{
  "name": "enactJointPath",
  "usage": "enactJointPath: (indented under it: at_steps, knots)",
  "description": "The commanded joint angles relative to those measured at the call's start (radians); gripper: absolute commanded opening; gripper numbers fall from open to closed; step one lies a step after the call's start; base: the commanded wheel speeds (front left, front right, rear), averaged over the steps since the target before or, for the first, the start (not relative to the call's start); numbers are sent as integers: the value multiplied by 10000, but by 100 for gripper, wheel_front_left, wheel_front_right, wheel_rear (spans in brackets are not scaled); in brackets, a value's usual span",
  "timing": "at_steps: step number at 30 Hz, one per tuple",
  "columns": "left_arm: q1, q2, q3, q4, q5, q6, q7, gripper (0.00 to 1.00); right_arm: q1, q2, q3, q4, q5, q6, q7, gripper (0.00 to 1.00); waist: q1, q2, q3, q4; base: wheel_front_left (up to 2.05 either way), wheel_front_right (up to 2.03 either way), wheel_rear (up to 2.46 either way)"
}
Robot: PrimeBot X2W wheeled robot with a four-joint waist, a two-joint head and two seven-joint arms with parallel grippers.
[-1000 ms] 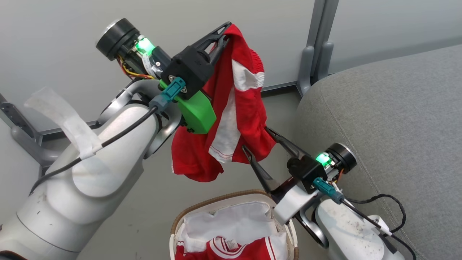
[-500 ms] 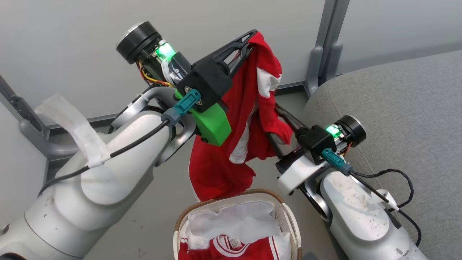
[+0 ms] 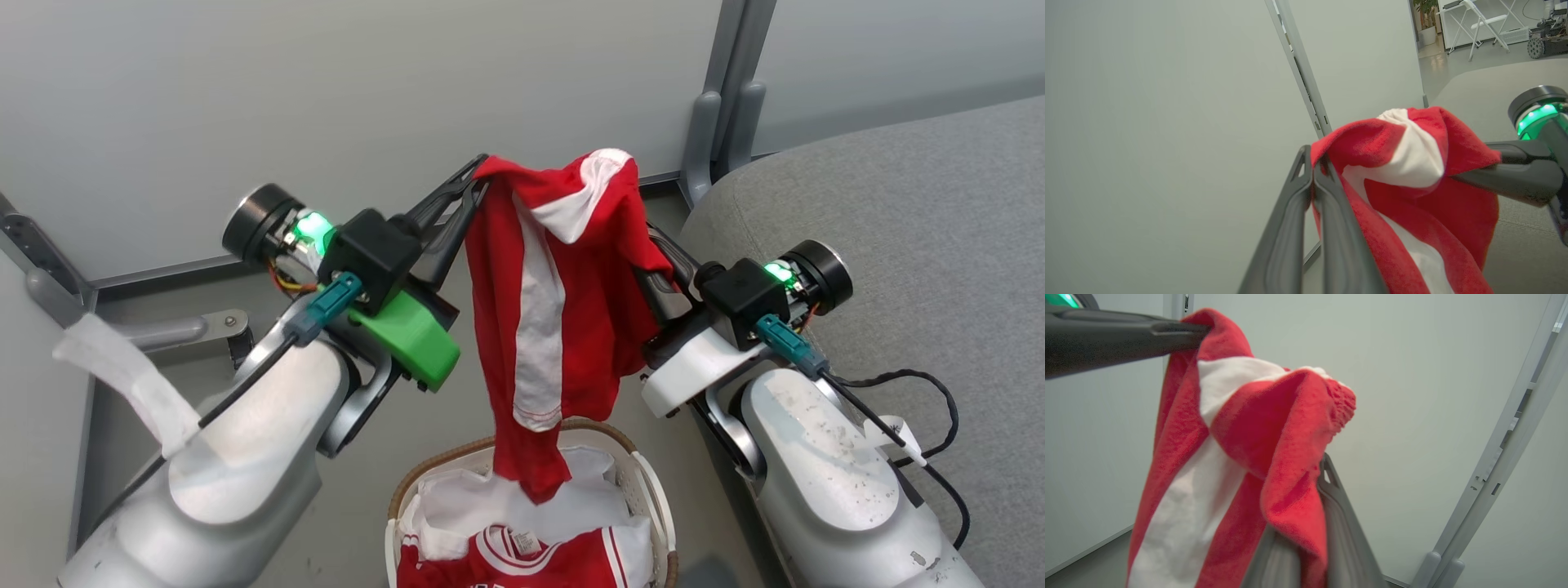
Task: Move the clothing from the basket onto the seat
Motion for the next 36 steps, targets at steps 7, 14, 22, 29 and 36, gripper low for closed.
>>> enactJointPath:
  at_steps: [7,14,22,29,36]
  knots:
    - [1535,-41,91,391,-600,224,-847,100,166,-26,-520,164,-257,-7,-49,0,0,112,62,21,0,0,0]
    - [2629,-137,54,791,-855,256,-1313,100,262,-30,-1074,300,-470,-7,-49,0,0,112,114,105,0,0,0]
    - [3253,-600,338,822,-892,343,-1493,100,40,-30,-1852,287,-867,-7,-49,0,0,112,604,-236,0,0,0]
    - [3266,-1028,859,583,-339,214,-1483,100,-293,-34,-2581,41,-1126,-10,-49,0,0,112,1545,-1615,0,0,0]
    - [2805,-1089,993,729,323,-94,-1477,100,-400,-22,-3312,-171,-1371,-10,-49,0,0,112,2446,-3206,0,0,0]
